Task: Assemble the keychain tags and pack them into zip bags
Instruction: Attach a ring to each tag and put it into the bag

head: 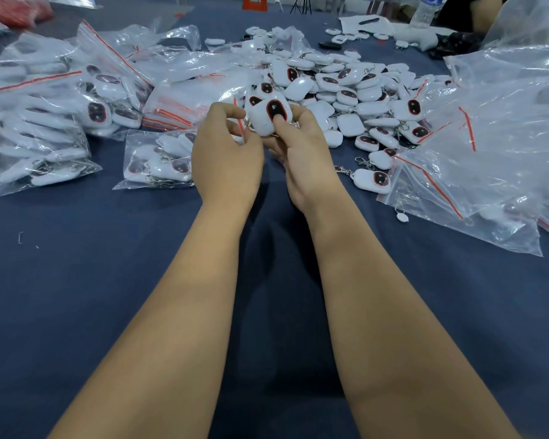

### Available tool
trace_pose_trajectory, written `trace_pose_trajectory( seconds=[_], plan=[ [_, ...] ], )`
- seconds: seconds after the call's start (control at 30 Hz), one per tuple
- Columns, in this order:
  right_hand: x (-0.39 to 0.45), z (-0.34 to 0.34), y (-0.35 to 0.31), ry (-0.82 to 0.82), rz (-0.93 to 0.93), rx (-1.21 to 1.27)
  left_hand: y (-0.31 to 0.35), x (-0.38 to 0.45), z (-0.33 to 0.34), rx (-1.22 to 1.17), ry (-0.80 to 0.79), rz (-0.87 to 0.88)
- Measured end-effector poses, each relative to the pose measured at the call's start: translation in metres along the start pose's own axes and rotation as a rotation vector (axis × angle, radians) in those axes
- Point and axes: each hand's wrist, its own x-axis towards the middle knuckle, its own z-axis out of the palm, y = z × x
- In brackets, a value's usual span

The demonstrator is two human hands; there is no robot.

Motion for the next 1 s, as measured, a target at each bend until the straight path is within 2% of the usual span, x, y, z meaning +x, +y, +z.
trace_pose_trajectory(
  seconds=[0.33, 0.43, 0.57, 0.73, 0.8, 0.9, 0.93, 1.0],
  plan=[
    [-0.005, 0.004, 0.005, -0.083, -0.042, -0.425, 0.0, -0.002, 0.002, 0.006, 0.004, 0.13],
    [-0.008, 0.006, 0.008, -0.117, -0.063, -0.492, 0.0, -0.002, 0.002, -0.013, 0.022, 0.148],
    [-0.009, 0.006, 0.009, -0.054, -0.129, -0.591, 0.001, -0.002, 0.003, -0.009, 0.021, 0.173],
    [-0.012, 0.006, 0.008, -0.133, -0.121, -0.678, 0.0, -0.002, 0.004, -0.033, 0.013, 0.159],
    [-0.012, 0.008, 0.005, -0.054, -0.17, -0.722, -0.001, 0.0, 0.005, -0.042, 0.017, 0.134],
    [-0.007, 0.002, 0.001, 0.296, -0.25, -1.181, -0.003, 0.003, 0.005, -0.042, -0.02, 0.071],
    [-0.006, -0.002, 0.0, 0.402, -0.219, -1.296, -0.004, 0.003, 0.006, -0.023, -0.043, 0.06],
    [-0.006, -0.009, -0.004, 0.484, -0.081, -1.389, -0.006, 0.003, 0.007, 0.074, -0.074, 0.071]
  ],
)
